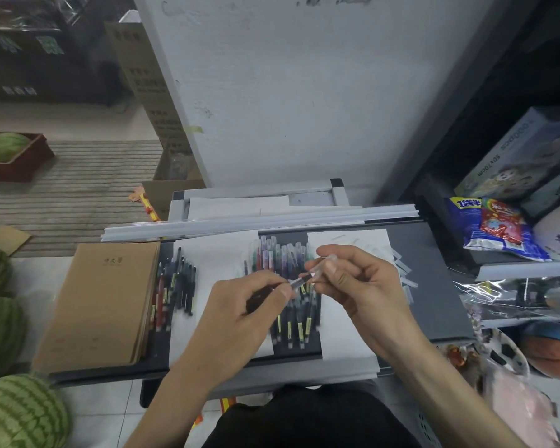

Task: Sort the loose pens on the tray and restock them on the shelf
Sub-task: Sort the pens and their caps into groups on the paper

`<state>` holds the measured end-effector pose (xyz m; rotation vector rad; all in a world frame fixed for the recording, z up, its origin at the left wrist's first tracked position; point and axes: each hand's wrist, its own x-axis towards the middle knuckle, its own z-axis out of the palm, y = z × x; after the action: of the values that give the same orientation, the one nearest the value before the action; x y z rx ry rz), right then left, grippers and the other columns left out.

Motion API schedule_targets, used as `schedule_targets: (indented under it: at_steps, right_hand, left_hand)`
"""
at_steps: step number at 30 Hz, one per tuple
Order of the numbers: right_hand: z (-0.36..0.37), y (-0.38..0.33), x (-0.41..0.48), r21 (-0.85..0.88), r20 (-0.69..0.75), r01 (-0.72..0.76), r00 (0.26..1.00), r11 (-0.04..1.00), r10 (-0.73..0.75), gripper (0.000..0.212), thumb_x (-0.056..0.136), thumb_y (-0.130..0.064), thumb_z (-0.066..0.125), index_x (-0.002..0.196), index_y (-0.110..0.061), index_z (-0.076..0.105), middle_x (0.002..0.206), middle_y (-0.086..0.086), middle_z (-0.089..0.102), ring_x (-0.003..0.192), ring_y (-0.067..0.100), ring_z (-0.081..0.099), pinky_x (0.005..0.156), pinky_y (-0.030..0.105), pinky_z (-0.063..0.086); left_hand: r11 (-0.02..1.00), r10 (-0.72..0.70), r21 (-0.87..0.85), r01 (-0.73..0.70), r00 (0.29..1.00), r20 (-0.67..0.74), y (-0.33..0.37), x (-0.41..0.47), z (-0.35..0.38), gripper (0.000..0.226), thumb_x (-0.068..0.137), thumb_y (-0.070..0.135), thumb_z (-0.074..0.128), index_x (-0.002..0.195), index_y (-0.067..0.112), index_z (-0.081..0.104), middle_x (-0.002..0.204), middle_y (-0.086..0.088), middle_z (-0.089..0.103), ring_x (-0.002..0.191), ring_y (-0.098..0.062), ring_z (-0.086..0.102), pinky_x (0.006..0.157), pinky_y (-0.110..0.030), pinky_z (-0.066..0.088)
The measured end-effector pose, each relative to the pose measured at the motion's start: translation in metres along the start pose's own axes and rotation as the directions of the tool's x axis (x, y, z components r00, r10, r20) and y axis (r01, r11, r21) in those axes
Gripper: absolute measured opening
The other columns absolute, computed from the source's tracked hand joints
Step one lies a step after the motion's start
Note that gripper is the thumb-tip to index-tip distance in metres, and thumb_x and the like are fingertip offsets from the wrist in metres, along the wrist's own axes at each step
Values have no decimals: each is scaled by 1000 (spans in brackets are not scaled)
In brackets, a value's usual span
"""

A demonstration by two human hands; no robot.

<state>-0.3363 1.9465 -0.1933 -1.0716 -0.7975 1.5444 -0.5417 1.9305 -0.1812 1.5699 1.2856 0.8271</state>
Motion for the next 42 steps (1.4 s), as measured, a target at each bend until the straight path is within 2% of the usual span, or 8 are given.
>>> schedule_targets:
  at_steps: [7, 11, 18, 25, 30, 33, 37, 42]
  right_hand:
    - [8, -11, -5, 49, -45, 68, 997, 997, -66, 27, 87, -13, 66, 110, 0, 71, 96, 22, 77, 85, 26, 75, 75, 27, 62]
    - [11, -14, -10, -121, -23, 182, 982, 976, -186, 20, 88, -7, 68, 106, -1, 72, 92, 17, 79, 87, 27, 77, 76, 29, 61]
    - [16, 0, -10, -248, -30, 197, 977, 949, -211, 12, 91, 6, 69, 99, -1, 75, 89, 15, 79, 84, 31, 76, 77, 31, 61]
    - [18, 16, -2, -226, -87, 180, 975, 957, -203, 15, 91, 13, 65, 96, 1, 74, 86, 17, 78, 78, 26, 74, 72, 26, 57]
    - [5, 24, 4, -108, -7, 82, 996, 991, -83, 14, 90, -5, 70, 102, 2, 71, 96, 22, 77, 89, 29, 74, 81, 28, 58]
    - [-5, 38, 8, -1, 11, -66, 998, 998, 66, 13, 93, -8, 66, 101, 2, 69, 102, 19, 77, 94, 24, 74, 83, 25, 57]
    - [-21, 61, 18, -121, -29, -129, 992, 984, 126, 10, 98, -7, 65, 92, -1, 71, 100, 10, 77, 93, 24, 72, 84, 32, 58]
    - [-44, 73, 39, -348, -106, -234, 972, 908, 209, 19, 98, -14, 70, 81, -5, 72, 92, 16, 76, 82, 27, 74, 81, 37, 59]
  left_hand:
    - [998, 56, 19, -56, 998, -24, 7, -1, -2, 19, 103, 24, 61, 93, 22, 76, 63, -4, 54, 53, -17, 44, 51, -27, 34]
    - [996, 65, 67, -62, 998, -29, 4, -2, -3, 19, 103, 25, 61, 92, 22, 76, 63, 1, 56, 53, -13, 47, 52, -21, 36]
    - [983, 133, 131, -125, 989, -56, -2, 2, -1, 23, 100, 31, 58, 89, 23, 77, 60, 3, 56, 53, -21, 49, 51, -37, 39]
    - [977, 153, 168, -135, 983, -100, -11, 14, 10, 30, 97, 25, 59, 69, 24, 69, 51, 4, 41, 47, -14, 33, 49, -25, 25]
    - [995, 85, 54, -81, 993, -76, -22, 17, 20, 30, 98, 28, 59, 71, 30, 70, 54, 2, 49, 49, -10, 40, 51, -27, 31]
    - [986, 35, 165, -26, 998, -54, -32, 22, 32, 31, 102, 31, 62, 71, 27, 69, 59, 4, 59, 54, -15, 53, 55, -26, 39]
    - [959, 0, 282, -8, 1000, 31, -54, 29, 43, 41, 105, 32, 58, 66, 44, 52, 61, 13, 57, 60, -10, 56, 60, -19, 36]
    - [891, -63, 453, 16, 994, 90, -89, 30, 46, 25, 105, 38, 54, 86, 28, 68, 76, 14, 65, 70, -4, 59, 68, -23, 46]
